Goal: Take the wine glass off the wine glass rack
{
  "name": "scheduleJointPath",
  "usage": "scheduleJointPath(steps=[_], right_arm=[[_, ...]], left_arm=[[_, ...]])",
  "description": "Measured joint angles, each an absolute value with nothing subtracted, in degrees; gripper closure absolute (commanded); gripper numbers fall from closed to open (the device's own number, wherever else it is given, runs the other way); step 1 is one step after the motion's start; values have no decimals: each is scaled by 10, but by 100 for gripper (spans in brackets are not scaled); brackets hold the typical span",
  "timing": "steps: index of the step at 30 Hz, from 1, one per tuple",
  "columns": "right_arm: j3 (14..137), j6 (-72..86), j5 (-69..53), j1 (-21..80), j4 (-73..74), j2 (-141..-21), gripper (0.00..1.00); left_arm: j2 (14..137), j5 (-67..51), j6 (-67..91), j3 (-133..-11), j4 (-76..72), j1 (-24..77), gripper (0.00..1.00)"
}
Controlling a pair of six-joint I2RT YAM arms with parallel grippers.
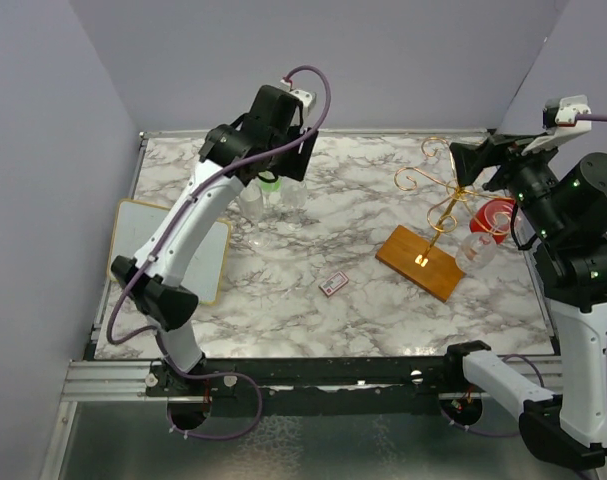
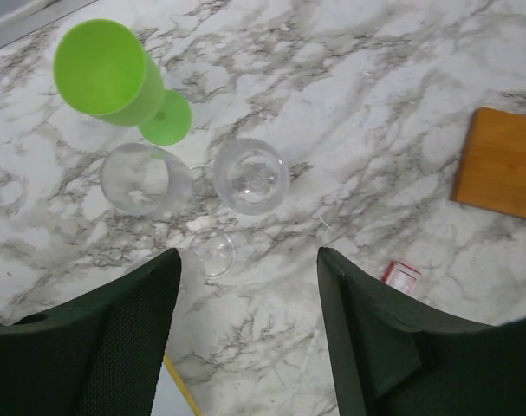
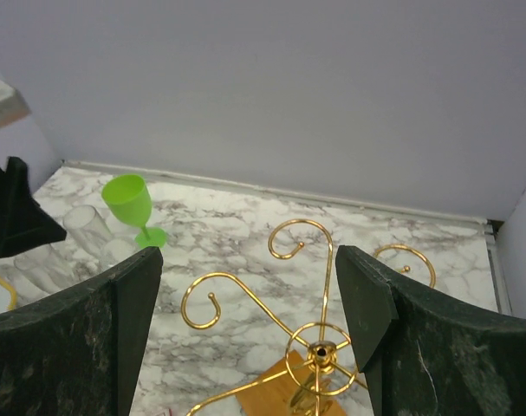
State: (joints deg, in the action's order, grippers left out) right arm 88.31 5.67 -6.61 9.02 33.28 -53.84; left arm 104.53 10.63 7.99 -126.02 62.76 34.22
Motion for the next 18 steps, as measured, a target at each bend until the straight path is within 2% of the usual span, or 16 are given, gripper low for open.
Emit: scheduleJointPath(steps=[10, 13, 18], right_arm=[[925, 7, -22, 90, 486, -512, 23], [921, -26, -17, 91, 515, -479, 24], [895, -90, 5, 106, 549, -409, 34]], left_arm=[[783, -83, 92, -929, 408, 380, 23], [727, -100, 88, -855, 350, 383, 23], [690, -86, 74, -792, 290, 428, 23]])
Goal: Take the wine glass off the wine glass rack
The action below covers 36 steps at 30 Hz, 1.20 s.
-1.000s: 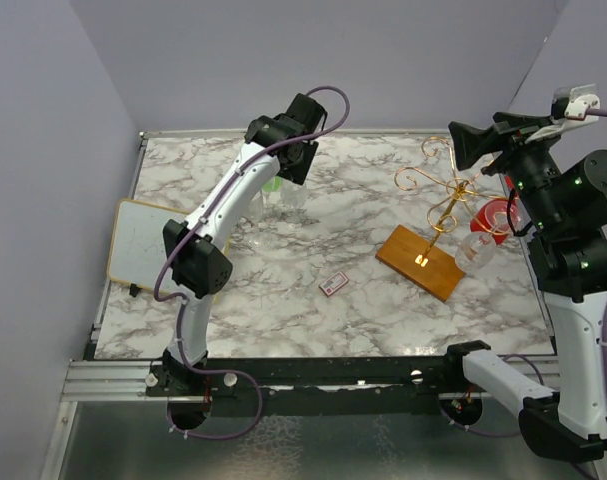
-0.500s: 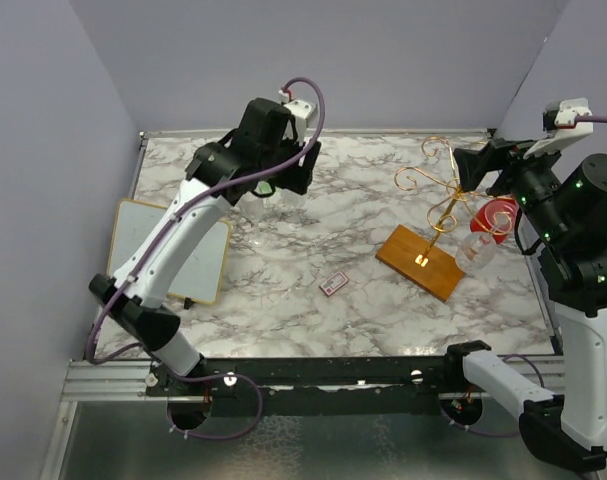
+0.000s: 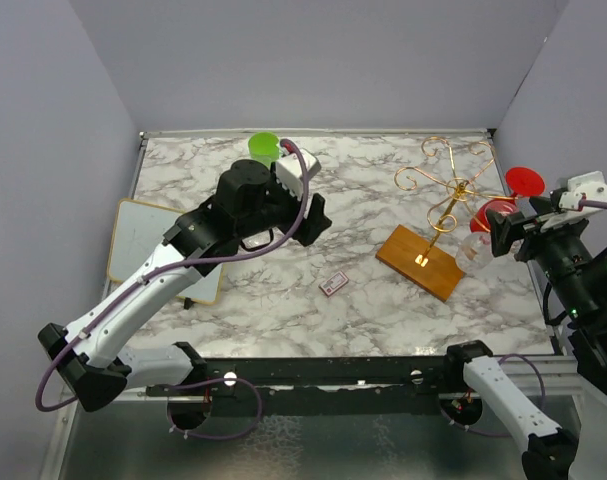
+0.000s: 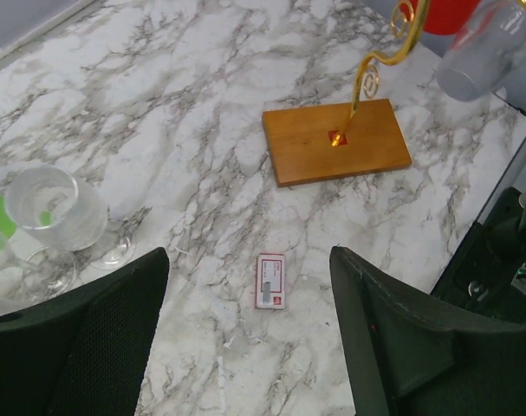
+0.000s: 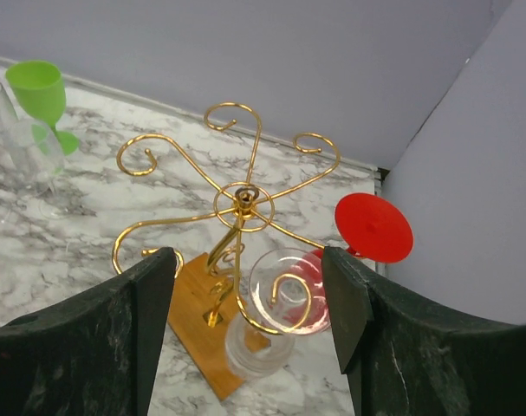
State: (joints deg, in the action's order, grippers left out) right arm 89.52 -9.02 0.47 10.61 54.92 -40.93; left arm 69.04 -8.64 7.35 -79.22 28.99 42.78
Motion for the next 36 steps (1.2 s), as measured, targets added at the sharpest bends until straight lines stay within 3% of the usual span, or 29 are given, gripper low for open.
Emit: scheduleJointPath(steps=[9, 11, 24, 29, 36], right_arm=[[870, -168, 17, 140, 607, -408, 32], [870, -163, 43, 143, 608, -415, 36], [956, -86, 233, 143, 608, -572, 41], [956, -82, 279, 143, 618, -617, 48], [933, -97, 341, 143, 623, -659, 48]], left_arm=[[674, -55, 66, -695, 232, 469, 23], [668, -47, 67, -684, 222, 469, 23], [645, -42, 72, -637, 171, 469, 23], [645, -42, 72, -628, 169, 469, 22], [642, -41, 71, -625, 160, 474, 22]])
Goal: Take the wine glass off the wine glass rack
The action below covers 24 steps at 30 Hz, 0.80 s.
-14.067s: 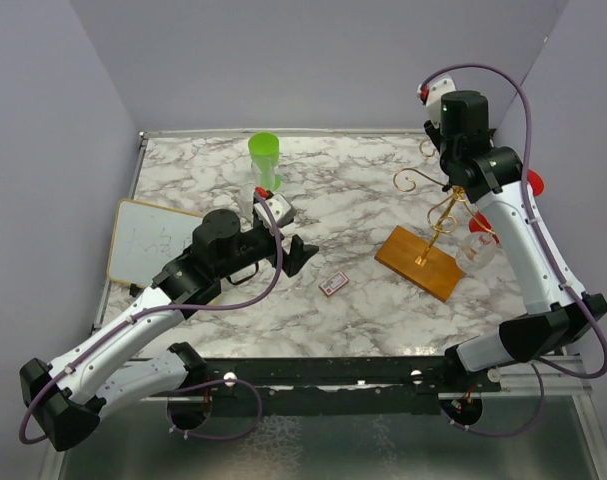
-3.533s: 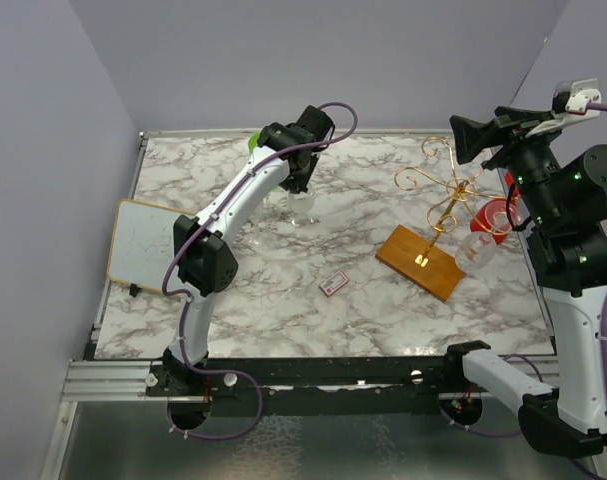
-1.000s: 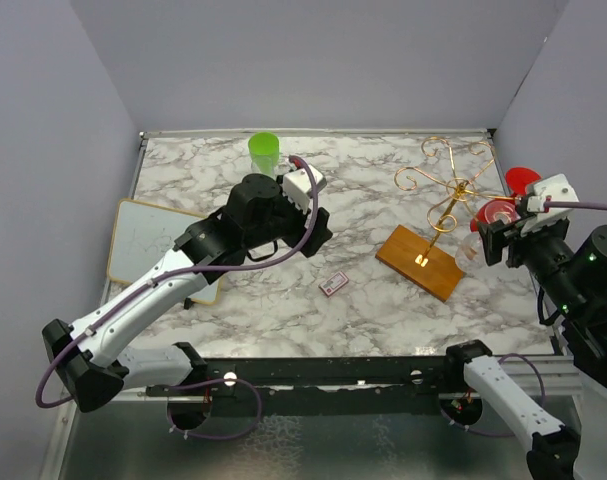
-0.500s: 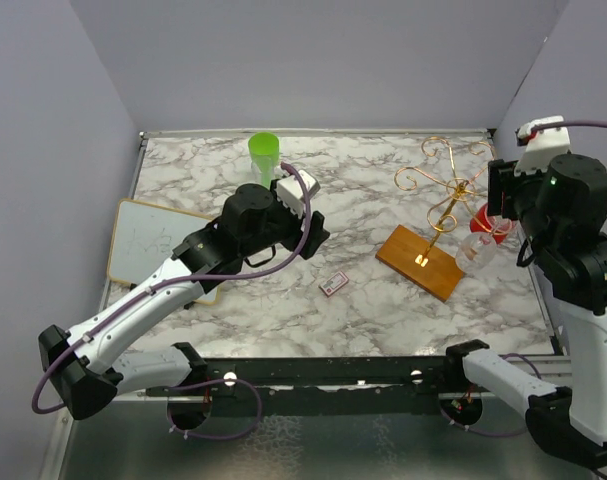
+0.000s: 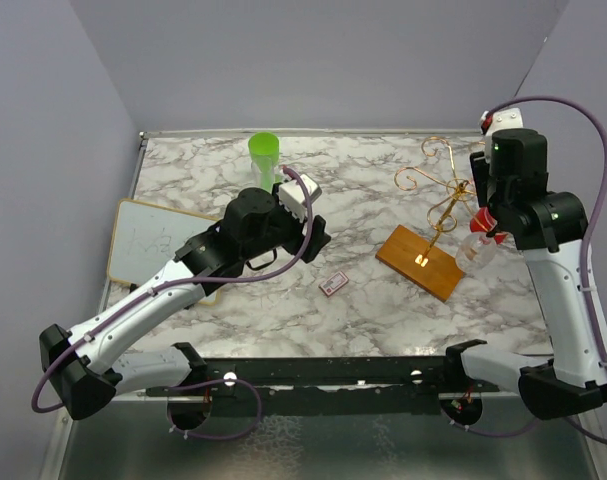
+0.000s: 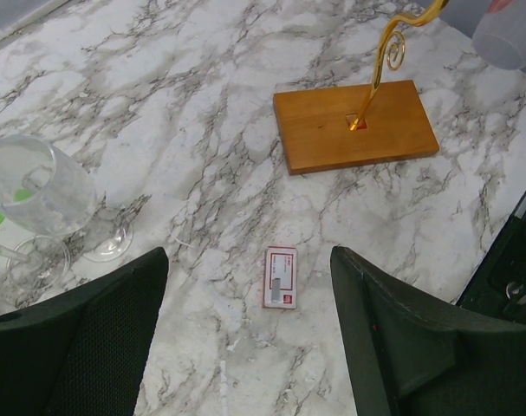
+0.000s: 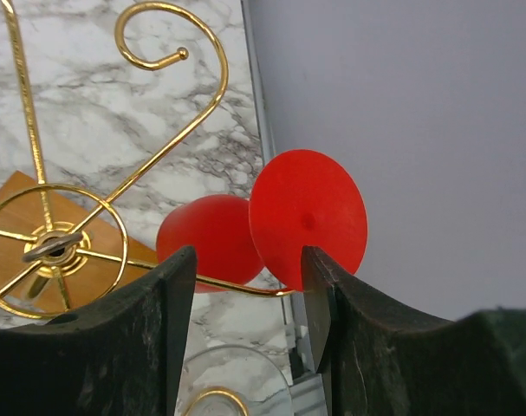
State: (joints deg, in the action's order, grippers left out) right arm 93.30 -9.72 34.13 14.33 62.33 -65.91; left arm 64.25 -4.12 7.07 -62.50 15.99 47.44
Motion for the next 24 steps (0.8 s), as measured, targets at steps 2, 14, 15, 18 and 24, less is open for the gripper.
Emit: scheduleJointPath(steps=[2, 14, 15, 18, 24], right_arm=[[923, -105, 358, 143, 621, -666, 48], [918, -138, 396, 143, 580, -694, 48], [918, -138, 398, 143, 578, -698, 48], [918, -138, 407, 143, 578, -708, 49], [918, -140, 421, 143, 577, -712, 59]], left_arm=[[642, -41, 70, -624, 159, 477, 22], [642, -40, 68, -622, 159, 479, 22], [642, -40, 68, -622, 159, 479, 22], [642, -40, 66, -622, 159, 479, 22], [642, -38, 63, -621, 159, 481, 22]])
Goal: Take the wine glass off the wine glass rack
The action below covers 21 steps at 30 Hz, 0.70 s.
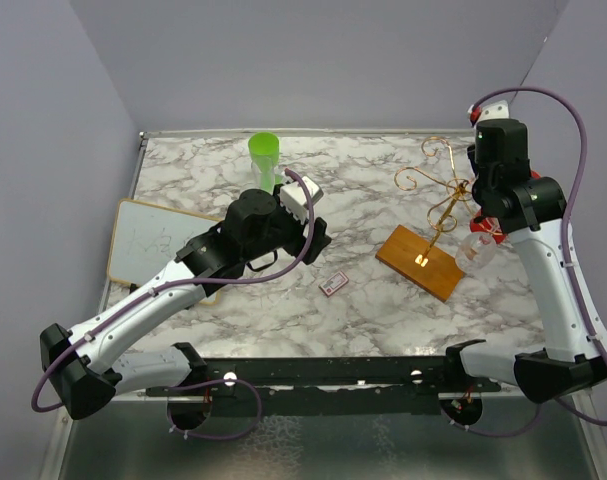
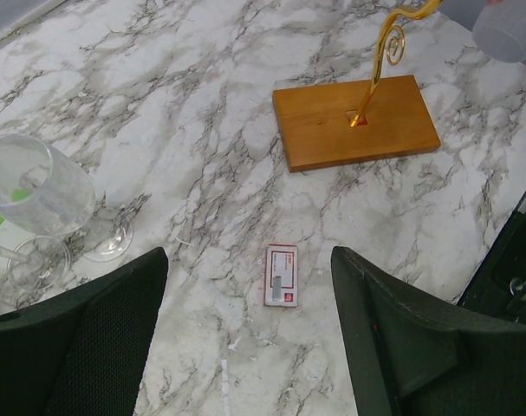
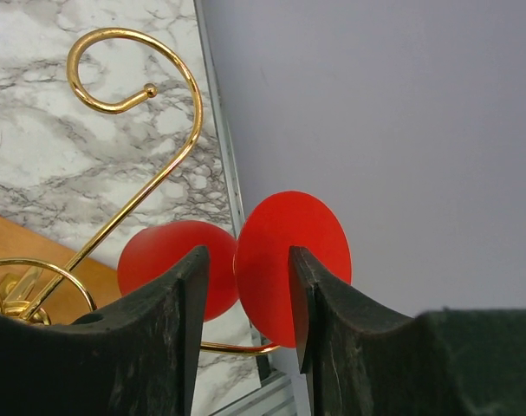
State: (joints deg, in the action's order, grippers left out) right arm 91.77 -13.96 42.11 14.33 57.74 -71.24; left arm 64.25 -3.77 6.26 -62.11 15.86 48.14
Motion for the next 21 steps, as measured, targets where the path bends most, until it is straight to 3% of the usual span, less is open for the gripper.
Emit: scheduleJointPath(steps=[7, 21], right_arm=[[918, -140, 431, 143, 573, -713, 59], [913, -140, 431, 143, 569, -714, 71]], left_arm=[[642, -36, 60, -621, 159, 481, 21], [642, -35, 57, -620, 159, 483, 21]])
